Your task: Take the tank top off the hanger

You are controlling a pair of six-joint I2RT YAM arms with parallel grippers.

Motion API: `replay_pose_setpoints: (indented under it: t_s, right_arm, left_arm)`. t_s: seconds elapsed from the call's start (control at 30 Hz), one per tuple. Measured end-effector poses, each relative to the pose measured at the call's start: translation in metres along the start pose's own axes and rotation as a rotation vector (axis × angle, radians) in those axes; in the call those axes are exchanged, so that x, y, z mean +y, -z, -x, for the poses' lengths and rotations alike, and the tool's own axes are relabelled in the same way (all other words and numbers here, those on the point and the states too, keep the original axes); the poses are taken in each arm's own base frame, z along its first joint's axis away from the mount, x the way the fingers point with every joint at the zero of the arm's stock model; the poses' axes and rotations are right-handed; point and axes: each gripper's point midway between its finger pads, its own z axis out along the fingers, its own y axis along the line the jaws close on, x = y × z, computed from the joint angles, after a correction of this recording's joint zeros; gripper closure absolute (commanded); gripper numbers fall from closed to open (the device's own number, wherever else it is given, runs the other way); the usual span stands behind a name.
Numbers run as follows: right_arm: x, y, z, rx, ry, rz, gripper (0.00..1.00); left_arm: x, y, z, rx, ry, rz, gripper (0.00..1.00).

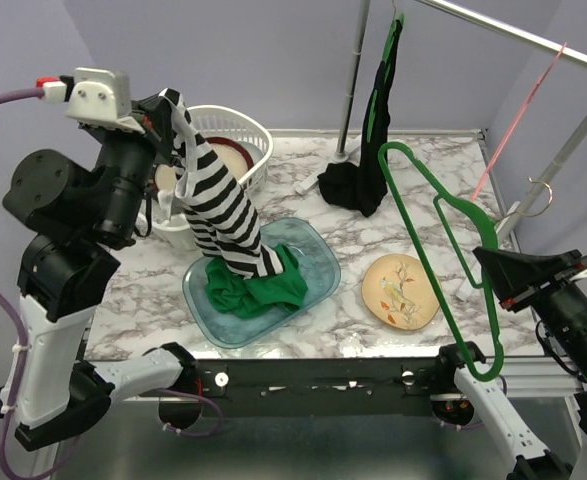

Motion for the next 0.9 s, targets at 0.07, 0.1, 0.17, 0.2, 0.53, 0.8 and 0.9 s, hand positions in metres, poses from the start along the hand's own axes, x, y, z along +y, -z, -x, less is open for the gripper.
replay_pose_setpoints:
  t_s: [0.07, 0.1, 0.17, 0.2, 0.53, 0.8, 0.9]
  right_arm:
    - [-0.001, -0.002, 0.000, -0.004, -0.004, -0.004, 0.99]
    - [-0.002, -0.003, 0.000, -0.005, -0.007, -0.004, 0.99]
    - [-0.003, -0.006, 0.001, -0.011, -0.009, -0.005, 0.99]
    - [-0.003, -0.007, 0.001, -0.012, -0.010, -0.007, 0.99]
    - [-0.005, -0.009, 0.004, -0.033, -0.010, -0.013, 0.99]
    - [-0.007, -0.003, 0.005, -0.060, -0.006, -0.023, 0.99]
    - [-0.007, -0.003, 0.004, -0.062, -0.006, -0.021, 0.99]
  left_arm:
    - [-0.006, 0.007, 0.007, -0.017, 0.042, -0.046, 1.00]
    - [-0.007, 0.011, 0.010, -0.021, 0.061, -0.063, 1.00]
    - [-0.010, 0.017, 0.014, -0.028, 0.093, -0.089, 1.00]
    - [-0.011, 0.020, 0.015, -0.030, 0.104, -0.098, 1.00]
    - [-0.054, 0.017, -0.069, 0.158, 0.219, -0.231, 1.00]
    - [-0.097, 0.022, -0.228, 0.460, 0.350, -0.268, 1.00]
    - [-0.109, 0.031, -0.282, 0.534, 0.435, -0.269, 1.00]
